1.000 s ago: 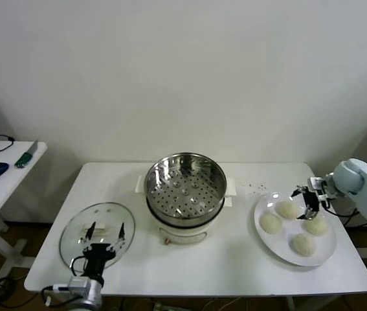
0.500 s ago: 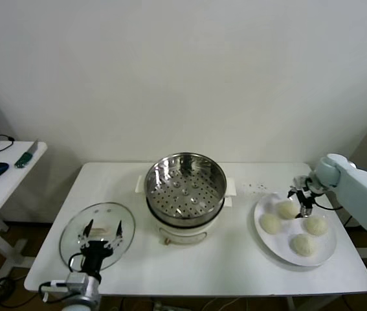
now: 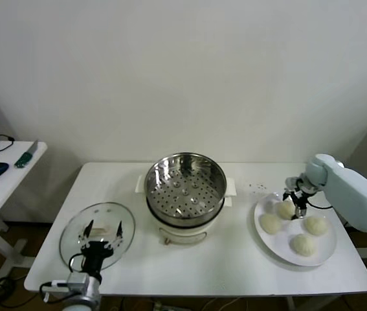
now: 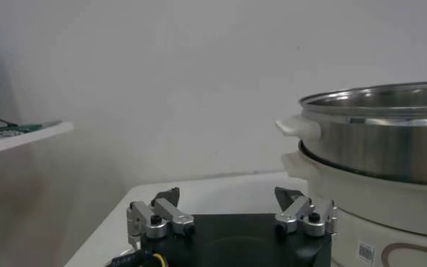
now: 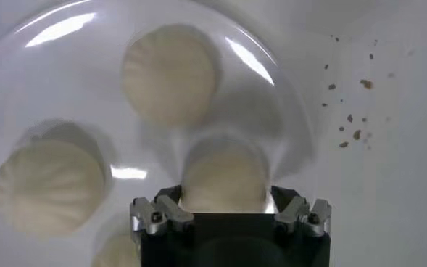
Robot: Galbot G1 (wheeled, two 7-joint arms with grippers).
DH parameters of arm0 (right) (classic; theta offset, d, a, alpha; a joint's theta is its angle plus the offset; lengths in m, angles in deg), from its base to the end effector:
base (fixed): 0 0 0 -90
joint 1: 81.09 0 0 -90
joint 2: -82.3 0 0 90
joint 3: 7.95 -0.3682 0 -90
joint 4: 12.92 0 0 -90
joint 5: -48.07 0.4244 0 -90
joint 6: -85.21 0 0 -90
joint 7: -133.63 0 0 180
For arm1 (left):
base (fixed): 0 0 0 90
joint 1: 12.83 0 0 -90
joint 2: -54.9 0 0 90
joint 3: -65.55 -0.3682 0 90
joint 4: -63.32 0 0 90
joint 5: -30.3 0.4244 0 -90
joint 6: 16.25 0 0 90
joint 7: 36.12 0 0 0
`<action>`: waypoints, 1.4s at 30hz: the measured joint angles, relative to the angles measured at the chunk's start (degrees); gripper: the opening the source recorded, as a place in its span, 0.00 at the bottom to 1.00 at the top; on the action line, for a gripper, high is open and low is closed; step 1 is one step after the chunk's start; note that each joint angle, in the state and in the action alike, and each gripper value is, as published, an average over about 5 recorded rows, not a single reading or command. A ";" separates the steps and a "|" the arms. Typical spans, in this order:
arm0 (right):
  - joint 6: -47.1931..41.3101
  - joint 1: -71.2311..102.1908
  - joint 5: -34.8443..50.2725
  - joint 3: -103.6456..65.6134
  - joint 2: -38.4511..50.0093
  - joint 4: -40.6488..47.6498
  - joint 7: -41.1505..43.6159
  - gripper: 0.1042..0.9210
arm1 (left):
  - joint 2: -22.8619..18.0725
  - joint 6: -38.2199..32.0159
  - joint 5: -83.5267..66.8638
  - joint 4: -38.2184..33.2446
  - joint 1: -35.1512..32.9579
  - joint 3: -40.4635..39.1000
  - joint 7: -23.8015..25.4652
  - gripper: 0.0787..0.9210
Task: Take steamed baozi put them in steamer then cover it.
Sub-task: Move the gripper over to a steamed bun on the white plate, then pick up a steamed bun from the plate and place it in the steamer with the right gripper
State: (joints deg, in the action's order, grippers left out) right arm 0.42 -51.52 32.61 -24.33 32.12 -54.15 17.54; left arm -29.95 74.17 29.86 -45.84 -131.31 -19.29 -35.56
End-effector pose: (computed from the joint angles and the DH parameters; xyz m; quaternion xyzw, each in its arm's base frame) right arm 0.6476 -0.2341 -0.2767 0.4914 -0.4996 0.5589 0.4433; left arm 0.2438 0.0565 -0.3879 0.0187 -0.9949 -0.0549 0.0829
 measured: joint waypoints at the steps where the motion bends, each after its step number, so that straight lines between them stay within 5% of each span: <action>1: 0.07 -0.03 -0.08 0.01 -0.06 0.12 0.06 0.74 | -0.01 -0.01 0.03 -0.01 -0.06 0.01 -0.01 0.88; 25: 8.03 -16.37 2.55 11.75 -1.84 -7.33 3.02 0.73 | 0.09 -0.47 0.17 -0.56 -1.68 0.41 -0.03 0.88; 42: 22.69 -33.13 1.70 21.21 -19.05 -10.66 3.43 0.73 | 0.87 -0.74 -0.60 -0.93 -2.95 0.64 0.14 0.88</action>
State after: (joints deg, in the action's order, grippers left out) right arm 23.10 -84.65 34.32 -3.12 13.07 -64.81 20.97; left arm -29.08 73.43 29.26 -46.77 -134.26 -18.65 -35.42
